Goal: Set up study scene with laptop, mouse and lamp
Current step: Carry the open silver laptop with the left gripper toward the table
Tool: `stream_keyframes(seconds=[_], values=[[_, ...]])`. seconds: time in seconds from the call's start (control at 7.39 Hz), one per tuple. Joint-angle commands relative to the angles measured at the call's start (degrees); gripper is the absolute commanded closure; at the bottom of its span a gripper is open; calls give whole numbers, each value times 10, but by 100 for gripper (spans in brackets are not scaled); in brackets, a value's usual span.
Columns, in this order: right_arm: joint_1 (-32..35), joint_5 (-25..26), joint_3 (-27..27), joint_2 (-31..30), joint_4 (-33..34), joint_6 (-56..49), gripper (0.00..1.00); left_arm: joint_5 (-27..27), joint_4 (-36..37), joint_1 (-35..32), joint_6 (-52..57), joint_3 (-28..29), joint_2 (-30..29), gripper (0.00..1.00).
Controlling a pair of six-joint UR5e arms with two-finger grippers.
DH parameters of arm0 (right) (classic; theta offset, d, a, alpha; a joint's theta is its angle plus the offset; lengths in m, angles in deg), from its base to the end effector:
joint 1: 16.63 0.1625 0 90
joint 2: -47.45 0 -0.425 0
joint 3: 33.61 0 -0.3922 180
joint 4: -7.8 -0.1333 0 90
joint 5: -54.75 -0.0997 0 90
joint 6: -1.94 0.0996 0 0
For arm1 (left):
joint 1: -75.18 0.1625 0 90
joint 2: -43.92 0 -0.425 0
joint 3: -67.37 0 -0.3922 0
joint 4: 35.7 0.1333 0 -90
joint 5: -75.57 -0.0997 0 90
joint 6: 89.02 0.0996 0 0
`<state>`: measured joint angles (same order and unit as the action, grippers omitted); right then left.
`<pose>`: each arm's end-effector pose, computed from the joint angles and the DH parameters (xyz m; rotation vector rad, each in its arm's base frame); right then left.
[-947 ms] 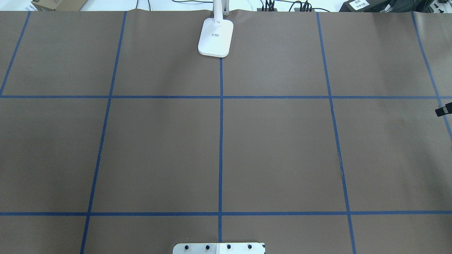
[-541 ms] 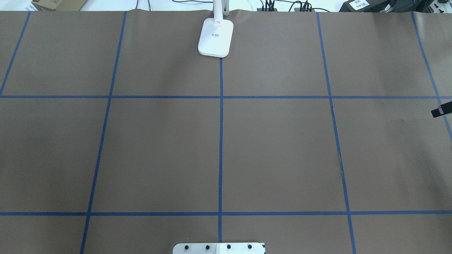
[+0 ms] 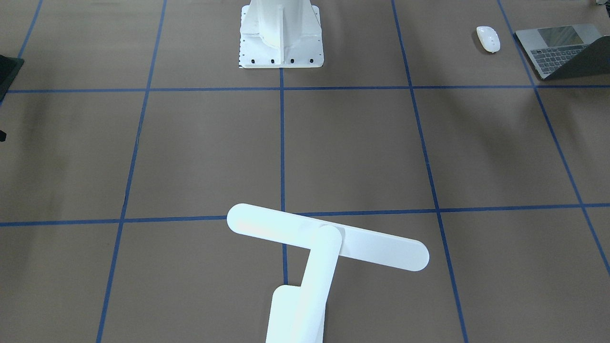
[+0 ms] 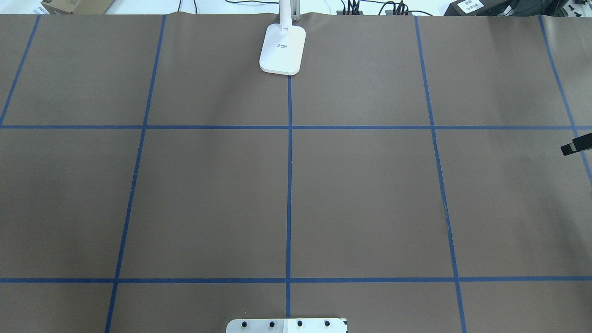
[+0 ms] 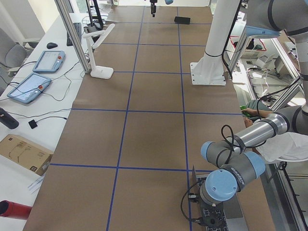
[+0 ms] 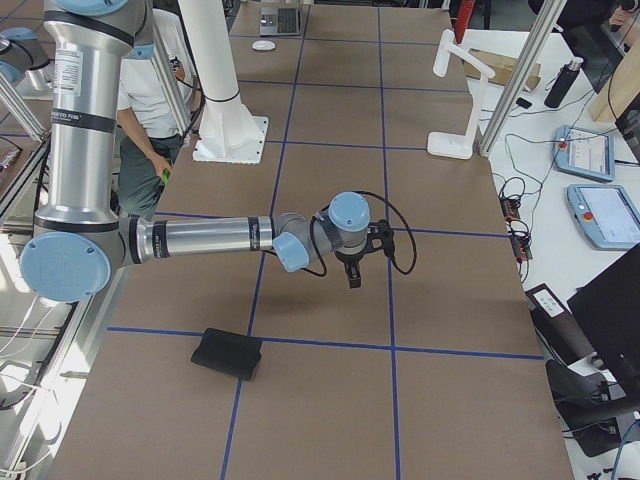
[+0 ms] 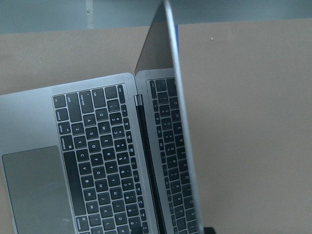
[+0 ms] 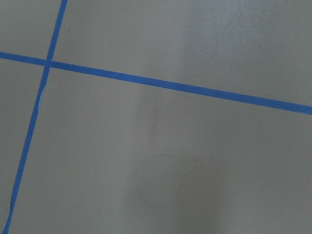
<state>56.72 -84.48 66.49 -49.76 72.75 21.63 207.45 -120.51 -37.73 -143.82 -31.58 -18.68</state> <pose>-0.0755 -0.4543 0.5751 0.1716 -0.9415 -0.1605 -0.1542 -0.1933 0.7719 -0.6322 0.6407 -1.4233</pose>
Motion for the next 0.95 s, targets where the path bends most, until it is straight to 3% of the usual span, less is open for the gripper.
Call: stream_keyframes(seconds=[0.0,0.27,0.41,0.81], values=[[0,0,1,0,0,1,1,16,29,1,5,-5,-21,100],[-1,2,0,4,0,0,1,35,92,1,45,-20,-71,100],[-8,18,1,5,0,0,1,36,137,4,47,-20,-122,100],[-14,63,11,7,1,0,1,86,160,89,26,-20,-243,100]])
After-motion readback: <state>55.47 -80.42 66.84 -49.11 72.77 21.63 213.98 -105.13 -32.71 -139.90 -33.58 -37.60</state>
